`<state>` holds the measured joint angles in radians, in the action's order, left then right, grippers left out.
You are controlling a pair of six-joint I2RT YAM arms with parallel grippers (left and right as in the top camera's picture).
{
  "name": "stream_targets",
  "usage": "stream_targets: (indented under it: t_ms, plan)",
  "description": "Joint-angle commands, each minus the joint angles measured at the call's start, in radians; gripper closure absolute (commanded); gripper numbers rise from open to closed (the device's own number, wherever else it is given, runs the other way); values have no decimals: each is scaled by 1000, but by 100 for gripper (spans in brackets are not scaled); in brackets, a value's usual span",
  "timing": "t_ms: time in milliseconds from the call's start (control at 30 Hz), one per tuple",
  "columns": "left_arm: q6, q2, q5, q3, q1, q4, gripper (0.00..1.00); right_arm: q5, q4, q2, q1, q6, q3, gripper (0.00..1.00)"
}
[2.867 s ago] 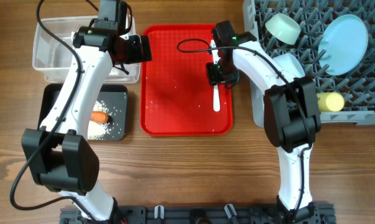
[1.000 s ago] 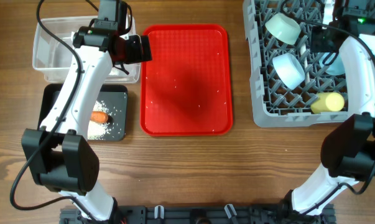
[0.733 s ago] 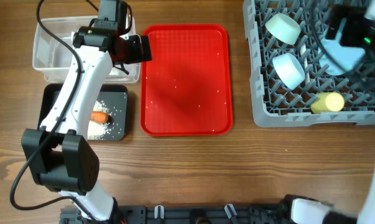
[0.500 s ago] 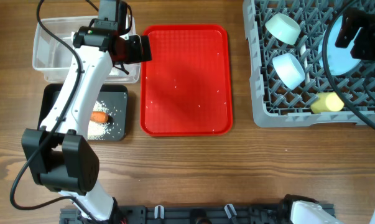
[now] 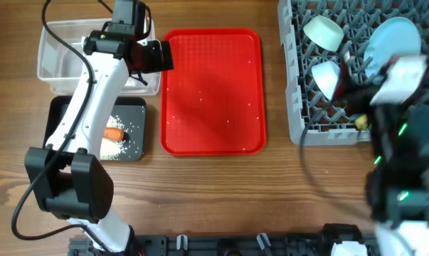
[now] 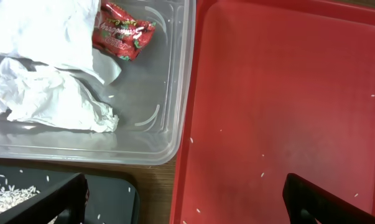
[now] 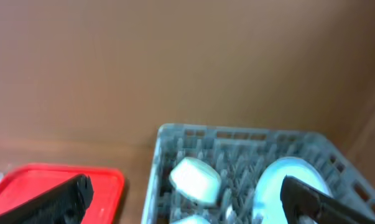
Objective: Sort waste into correct bins and load items into the dishwasher rack
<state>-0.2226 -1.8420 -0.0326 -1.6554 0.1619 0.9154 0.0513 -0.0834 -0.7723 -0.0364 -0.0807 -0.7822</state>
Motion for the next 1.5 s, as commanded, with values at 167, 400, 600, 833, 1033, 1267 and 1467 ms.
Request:
stream_targets:
  t_ms: [167,400,600,833,1033,1267,1467]
  plan:
    - [6,2,-10,-6,-1,-1,0,-13,132,497,34,159,596,0]
    - [6,2,-10,-6,-1,-1,0,69,92,699,34,166,777,0]
    - [6,2,-10,-6,-1,-1,0,69,93,768,34,160,777,0]
    - [6,2,-10,-6,-1,-1,0,69,93,755,34,160,777,0]
    - [6,2,-10,-6,-1,-2,0,69,93,755,34,160,777,0]
    - [6,144,-18,5,1,32,0,69,93,755,34,160,777,0]
    - [6,554,-2,489,-77,-497,0,69,93,755,34,159,777,0]
